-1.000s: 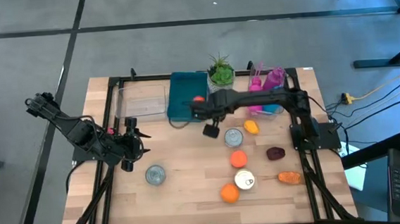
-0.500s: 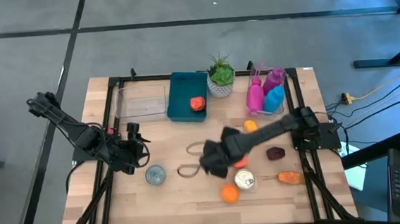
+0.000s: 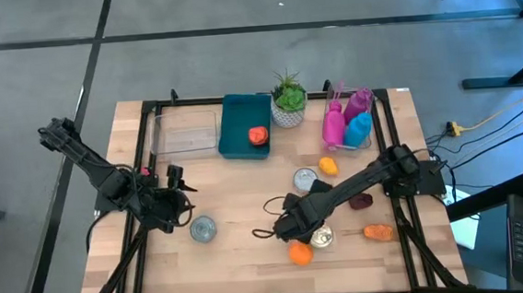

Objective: Pick & Place Food Item
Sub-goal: Put the top orange into the blue bin

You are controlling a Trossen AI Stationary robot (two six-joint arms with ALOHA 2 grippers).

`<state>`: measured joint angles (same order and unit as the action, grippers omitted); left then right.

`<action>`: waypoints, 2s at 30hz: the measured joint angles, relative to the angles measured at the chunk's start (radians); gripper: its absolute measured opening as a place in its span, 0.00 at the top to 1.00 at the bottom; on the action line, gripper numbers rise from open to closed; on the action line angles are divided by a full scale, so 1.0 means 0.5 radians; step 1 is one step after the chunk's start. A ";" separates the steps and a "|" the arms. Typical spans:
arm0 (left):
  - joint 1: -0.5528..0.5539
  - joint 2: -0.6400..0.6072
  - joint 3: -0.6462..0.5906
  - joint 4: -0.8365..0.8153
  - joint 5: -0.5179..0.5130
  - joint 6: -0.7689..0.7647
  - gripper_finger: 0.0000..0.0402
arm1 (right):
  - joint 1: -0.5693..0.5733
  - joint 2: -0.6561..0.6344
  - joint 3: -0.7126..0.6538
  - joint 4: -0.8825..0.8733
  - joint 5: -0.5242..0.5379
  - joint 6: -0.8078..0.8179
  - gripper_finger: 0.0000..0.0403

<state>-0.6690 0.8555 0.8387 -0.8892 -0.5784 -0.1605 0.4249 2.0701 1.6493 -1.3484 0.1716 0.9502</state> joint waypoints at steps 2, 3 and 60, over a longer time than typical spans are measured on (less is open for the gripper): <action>-0.022 0.000 0.000 -0.001 -0.001 -0.001 0.48 | -0.023 0.000 -0.065 0.076 -0.038 0.015 0.09; -0.033 0.000 0.000 -0.001 -0.004 -0.001 0.48 | -0.036 0.000 -0.091 0.100 -0.041 0.014 0.09; -0.075 0.000 0.002 -0.002 -0.039 -0.121 0.48 | -1.343 -0.094 0.519 1.284 0.076 -1.657 0.04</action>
<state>-0.7063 0.8555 0.8394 -0.8902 -0.5980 -0.2213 -0.2466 2.0230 1.9088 -0.7066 0.2096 0.1218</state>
